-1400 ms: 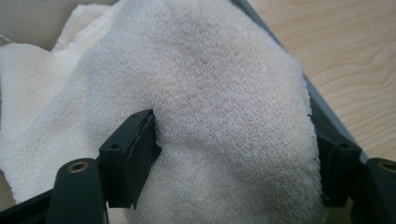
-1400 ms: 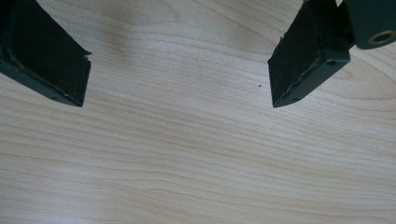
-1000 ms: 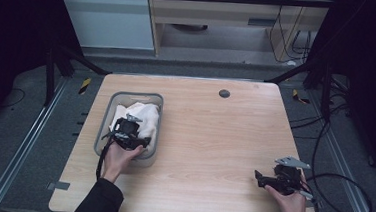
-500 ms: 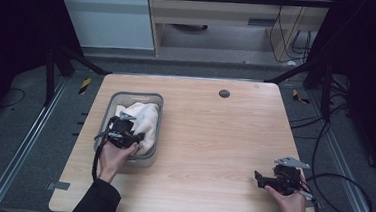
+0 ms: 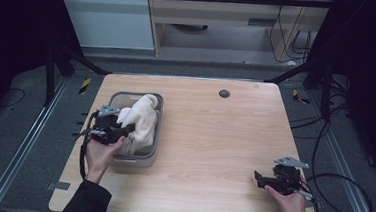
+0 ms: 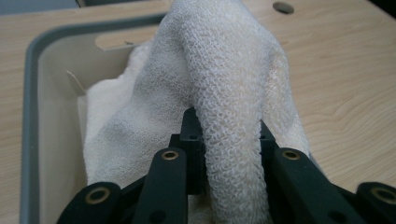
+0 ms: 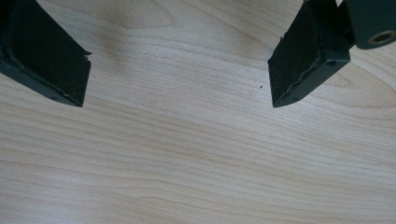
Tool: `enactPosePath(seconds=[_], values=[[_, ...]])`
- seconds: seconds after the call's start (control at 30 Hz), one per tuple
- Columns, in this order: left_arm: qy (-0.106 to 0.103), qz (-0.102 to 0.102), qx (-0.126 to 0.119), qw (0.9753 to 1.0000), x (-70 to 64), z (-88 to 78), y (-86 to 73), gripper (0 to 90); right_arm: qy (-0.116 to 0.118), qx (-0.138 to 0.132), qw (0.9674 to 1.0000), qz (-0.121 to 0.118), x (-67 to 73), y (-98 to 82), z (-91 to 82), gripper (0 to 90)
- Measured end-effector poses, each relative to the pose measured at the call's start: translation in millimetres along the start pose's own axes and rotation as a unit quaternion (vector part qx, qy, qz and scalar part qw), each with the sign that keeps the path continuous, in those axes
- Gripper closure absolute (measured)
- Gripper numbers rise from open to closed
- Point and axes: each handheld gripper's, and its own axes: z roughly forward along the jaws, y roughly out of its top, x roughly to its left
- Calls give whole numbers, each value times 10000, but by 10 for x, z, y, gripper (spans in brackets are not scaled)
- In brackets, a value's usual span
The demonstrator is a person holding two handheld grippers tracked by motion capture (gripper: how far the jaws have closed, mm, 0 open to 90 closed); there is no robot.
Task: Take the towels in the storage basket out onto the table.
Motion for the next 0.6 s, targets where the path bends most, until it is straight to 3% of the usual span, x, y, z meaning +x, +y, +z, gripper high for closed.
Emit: enactPosePath(seconds=[0.33,0.6], values=[[-14,-49,-523,9986,31,-308,193,738,4,-4,10000,0,0,0,-1,58],[-58,-138,-768,9969,59,-472,302,738,10,13,10000,0,-1,1,0,58]])
